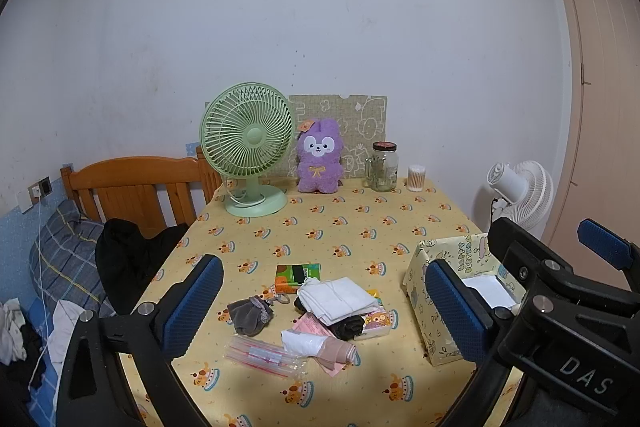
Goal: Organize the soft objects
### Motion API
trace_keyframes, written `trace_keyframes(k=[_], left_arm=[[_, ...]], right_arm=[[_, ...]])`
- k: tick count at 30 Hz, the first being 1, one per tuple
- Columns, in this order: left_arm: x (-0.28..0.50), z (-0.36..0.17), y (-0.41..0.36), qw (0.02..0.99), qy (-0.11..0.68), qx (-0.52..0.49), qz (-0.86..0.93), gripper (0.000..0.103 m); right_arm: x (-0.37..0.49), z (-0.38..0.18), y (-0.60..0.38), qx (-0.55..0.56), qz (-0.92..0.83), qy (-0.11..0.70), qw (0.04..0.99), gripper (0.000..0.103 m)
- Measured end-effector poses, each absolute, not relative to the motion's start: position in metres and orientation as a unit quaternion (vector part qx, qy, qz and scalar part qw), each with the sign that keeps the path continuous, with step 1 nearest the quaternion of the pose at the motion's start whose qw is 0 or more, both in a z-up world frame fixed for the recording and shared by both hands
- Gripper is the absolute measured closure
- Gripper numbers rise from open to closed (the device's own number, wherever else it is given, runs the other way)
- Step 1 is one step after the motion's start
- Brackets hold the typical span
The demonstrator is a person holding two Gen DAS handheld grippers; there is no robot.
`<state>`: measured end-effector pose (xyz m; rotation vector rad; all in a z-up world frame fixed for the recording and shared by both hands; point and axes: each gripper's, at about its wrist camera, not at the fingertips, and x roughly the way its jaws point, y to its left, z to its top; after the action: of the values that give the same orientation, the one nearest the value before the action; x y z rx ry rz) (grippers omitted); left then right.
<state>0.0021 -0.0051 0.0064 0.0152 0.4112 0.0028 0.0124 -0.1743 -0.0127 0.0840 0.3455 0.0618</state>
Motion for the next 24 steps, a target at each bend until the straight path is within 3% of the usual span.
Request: trace_keyframes(k=[24], left_arm=[[0.015,-0.015,0.004,0.971,0.239,0.005,0.007,0.004]], right_arm=[[0.03,-0.028,-0.161,0.036,0.034,0.191,0.98,0.003]])
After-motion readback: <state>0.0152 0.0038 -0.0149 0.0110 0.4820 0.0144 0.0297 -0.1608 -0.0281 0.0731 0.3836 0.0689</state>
